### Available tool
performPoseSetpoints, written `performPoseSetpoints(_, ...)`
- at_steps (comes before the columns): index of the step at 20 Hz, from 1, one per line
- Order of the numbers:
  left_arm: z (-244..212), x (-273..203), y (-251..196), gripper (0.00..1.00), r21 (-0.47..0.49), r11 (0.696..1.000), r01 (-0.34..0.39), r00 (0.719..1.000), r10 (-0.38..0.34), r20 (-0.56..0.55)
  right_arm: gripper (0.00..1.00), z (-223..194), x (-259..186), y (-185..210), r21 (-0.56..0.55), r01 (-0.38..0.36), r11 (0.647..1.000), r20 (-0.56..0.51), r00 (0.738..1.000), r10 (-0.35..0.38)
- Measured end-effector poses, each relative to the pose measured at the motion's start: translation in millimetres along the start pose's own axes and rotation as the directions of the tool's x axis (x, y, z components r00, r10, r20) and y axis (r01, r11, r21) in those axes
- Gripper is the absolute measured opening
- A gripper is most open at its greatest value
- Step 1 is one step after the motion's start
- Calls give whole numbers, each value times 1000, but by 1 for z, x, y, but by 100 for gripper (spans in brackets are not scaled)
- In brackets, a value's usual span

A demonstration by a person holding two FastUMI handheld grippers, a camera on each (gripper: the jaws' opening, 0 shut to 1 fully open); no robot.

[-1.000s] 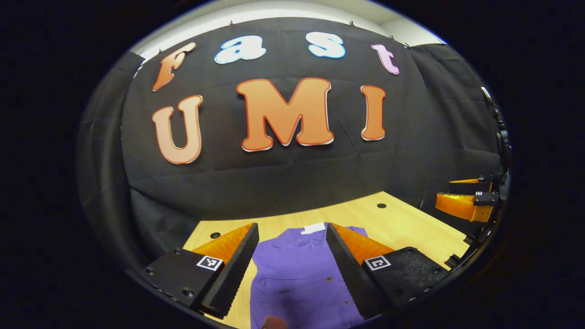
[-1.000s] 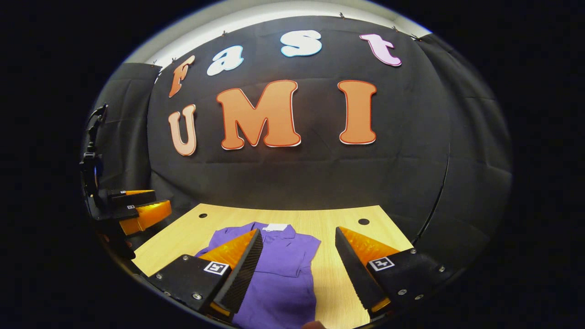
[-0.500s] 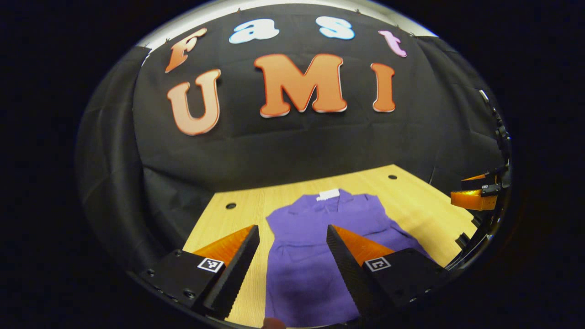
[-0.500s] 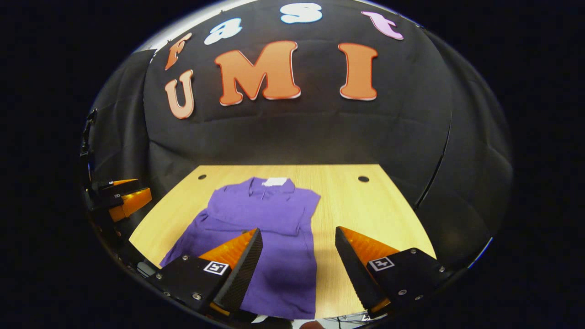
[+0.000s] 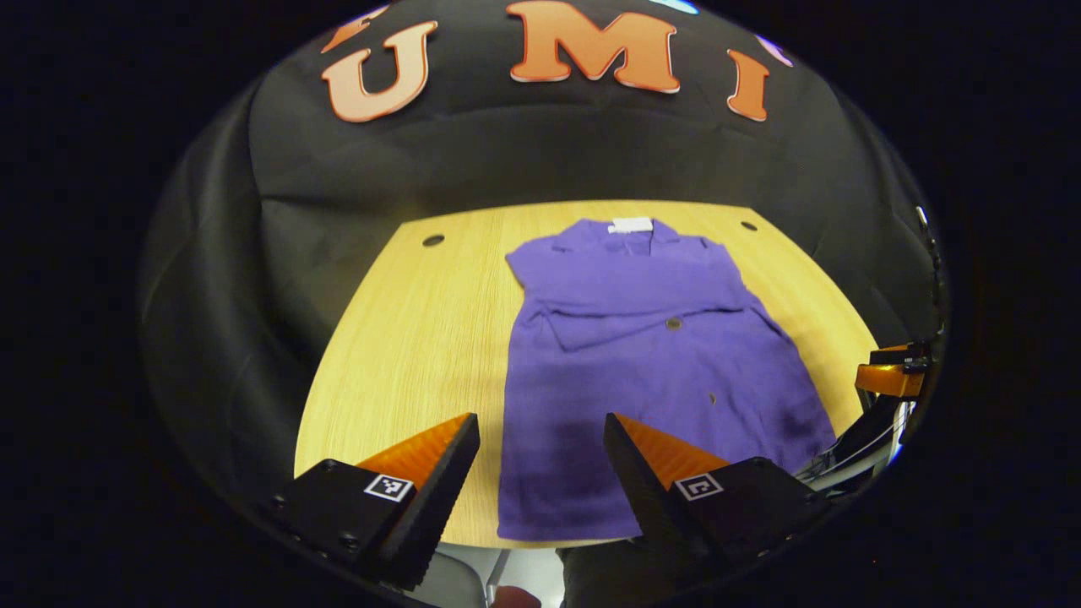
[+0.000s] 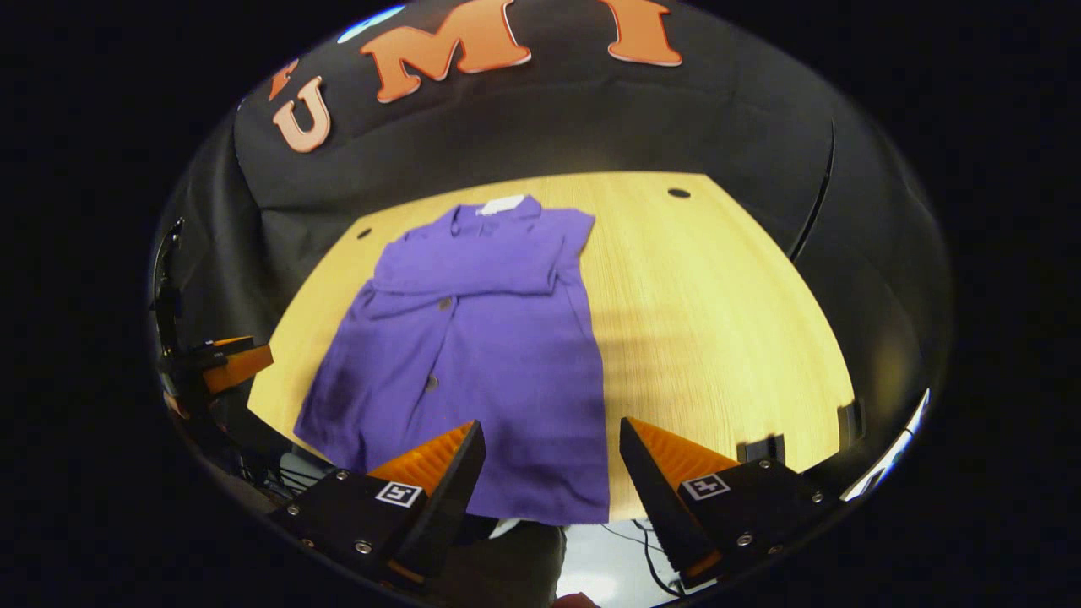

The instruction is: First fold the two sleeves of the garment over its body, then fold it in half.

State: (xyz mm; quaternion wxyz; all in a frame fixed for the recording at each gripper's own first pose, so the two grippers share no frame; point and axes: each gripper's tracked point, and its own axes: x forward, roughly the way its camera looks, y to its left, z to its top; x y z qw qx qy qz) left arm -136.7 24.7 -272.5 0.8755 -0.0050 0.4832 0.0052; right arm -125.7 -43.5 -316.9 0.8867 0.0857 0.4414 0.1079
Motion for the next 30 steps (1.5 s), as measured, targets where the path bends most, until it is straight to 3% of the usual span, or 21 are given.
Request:
performPoseSetpoints(7, -85, 38, 15, 98, -42, 999, 14, 959, -26, -284, 95, -51, 23, -4, -29, 6, 1000, -178, 984, -11)
performPoseSetpoints(9, -103, 44, 13, 98, -28, 1000, 14, 944, -22, -328, 95, -65, 28, -6, -19, 11, 1000, -222, 975, -15)
performPoseSetpoints(17, -159, 52, 17, 98, -117, 993, 31, 869, -85, -487, 96, -95, 38, -14, -29, 44, 999, -332, 942, -51)
performPoseSetpoints(20, -165, 51, 9, 99, -129, 991, 36, 854, -98, -511, 96, -101, 43, -18, -20, 73, 997, -343, 936, -76)
performPoseSetpoints(25, -165, 67, 2, 98, -71, 997, 31, 837, -65, -544, 96, -115, 47, -23, -12, 107, 994, -385, 917, -103)
performPoseSetpoints(29, -150, 86, -5, 98, -90, 996, 6, 810, -57, -584, 93, -116, 48, -21, -7, 132, 991, -422, 898, -123)
performPoseSetpoints(30, -144, 92, -7, 95, -96, 995, 4, 805, -61, -591, 88, -119, 49, -17, -10, 133, 991, -441, 889, -124)
